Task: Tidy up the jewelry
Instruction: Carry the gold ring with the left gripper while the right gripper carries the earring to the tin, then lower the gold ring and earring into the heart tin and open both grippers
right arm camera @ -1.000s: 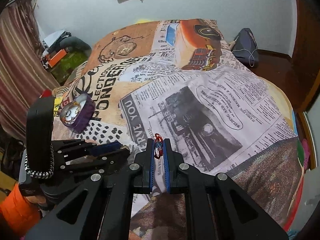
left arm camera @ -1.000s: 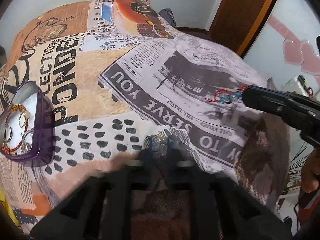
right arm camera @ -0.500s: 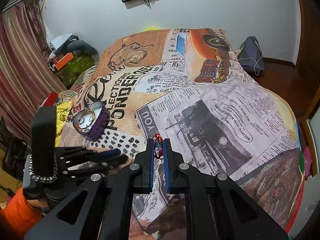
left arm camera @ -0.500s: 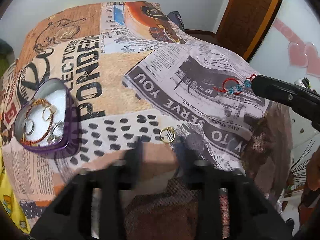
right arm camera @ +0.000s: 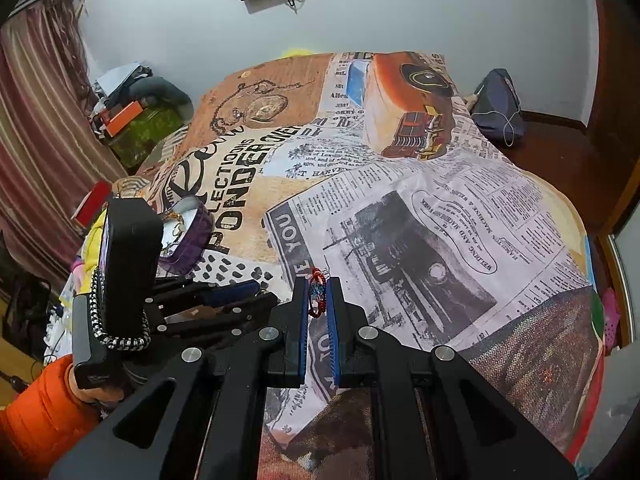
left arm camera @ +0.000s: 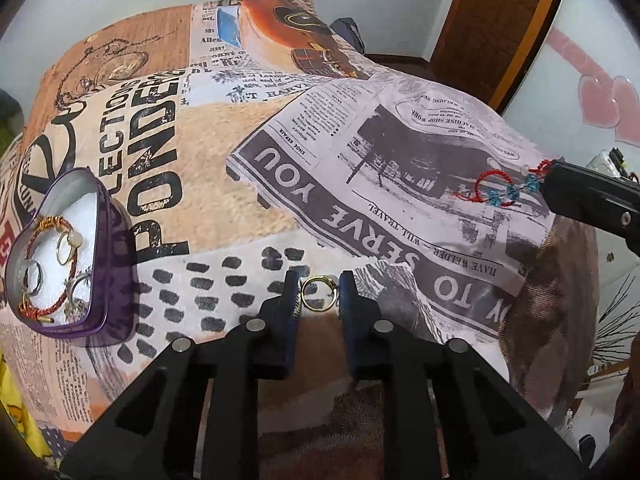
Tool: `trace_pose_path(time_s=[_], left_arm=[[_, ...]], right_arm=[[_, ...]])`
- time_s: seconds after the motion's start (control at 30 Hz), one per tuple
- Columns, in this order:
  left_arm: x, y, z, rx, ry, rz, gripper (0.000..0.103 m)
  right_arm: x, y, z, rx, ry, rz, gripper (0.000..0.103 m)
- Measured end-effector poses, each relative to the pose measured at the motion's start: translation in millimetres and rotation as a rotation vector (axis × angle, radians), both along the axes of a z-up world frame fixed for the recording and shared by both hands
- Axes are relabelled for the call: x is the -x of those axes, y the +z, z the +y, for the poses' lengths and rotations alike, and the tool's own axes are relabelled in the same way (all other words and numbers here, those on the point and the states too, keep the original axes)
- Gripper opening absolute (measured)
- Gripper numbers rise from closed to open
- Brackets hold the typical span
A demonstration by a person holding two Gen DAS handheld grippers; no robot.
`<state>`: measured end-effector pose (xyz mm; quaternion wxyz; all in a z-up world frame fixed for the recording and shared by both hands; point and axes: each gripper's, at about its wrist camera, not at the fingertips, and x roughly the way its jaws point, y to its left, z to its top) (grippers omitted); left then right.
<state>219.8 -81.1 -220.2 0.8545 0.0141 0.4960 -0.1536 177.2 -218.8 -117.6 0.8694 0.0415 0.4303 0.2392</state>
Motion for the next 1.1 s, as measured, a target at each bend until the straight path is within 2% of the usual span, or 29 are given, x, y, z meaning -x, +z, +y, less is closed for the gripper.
trace_pose_path(time_s=[0.2, 0.4, 0.9, 1.1], left_arm=[[12, 11, 13, 0.03, 0.033, -0.014, 0.018], [24, 33, 35, 0.033, 0.076, -0.067, 0.018], [45, 95, 125, 0.049, 0.246, -0.229, 0.018], [48, 110, 155, 0.046, 0.298, -0.276, 0.018]], right_arm=[[0, 6, 7, -0.011, 0.013, -0.013, 0.008], [0, 17, 22, -0.024, 0.038, -0.04, 0.008], [-2, 43, 84, -0.063, 0.128, -0.105, 0.008], [-7, 47, 110, -0.07, 0.164, -0.115, 0.008]])
